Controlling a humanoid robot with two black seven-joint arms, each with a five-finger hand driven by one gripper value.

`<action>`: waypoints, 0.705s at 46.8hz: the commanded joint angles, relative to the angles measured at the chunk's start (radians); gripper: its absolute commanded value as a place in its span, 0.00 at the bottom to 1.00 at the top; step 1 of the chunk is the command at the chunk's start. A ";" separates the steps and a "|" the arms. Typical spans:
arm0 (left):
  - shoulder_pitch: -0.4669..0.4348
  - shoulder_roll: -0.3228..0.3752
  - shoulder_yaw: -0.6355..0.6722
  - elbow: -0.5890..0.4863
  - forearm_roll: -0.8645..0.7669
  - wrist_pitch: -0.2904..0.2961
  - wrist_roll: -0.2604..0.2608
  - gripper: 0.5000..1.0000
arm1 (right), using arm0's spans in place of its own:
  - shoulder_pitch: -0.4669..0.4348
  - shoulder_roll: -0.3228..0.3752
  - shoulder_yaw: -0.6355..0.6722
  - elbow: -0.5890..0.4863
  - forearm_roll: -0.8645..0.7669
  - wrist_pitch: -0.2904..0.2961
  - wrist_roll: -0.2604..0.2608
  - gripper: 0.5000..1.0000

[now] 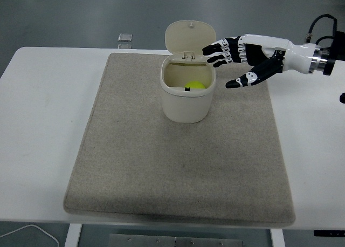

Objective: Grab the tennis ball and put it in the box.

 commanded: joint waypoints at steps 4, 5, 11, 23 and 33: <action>0.000 0.000 0.000 0.000 0.000 0.000 0.000 0.99 | -0.011 -0.008 -0.001 -0.067 0.055 -0.016 -0.013 0.80; 0.000 0.000 -0.001 0.000 0.000 0.000 0.000 0.99 | -0.013 -0.008 -0.001 -0.079 0.066 -0.019 -0.022 0.80; 0.000 0.000 -0.001 0.000 0.000 0.000 0.000 0.99 | -0.031 0.001 -0.001 -0.159 0.144 -0.020 -0.053 0.80; 0.000 0.000 0.000 0.000 0.000 0.000 0.000 0.99 | -0.071 0.056 -0.003 -0.286 0.306 -0.120 -0.133 0.80; 0.000 0.000 0.000 0.000 0.000 0.000 0.000 0.99 | -0.097 0.110 -0.001 -0.305 0.542 -0.224 -0.182 0.80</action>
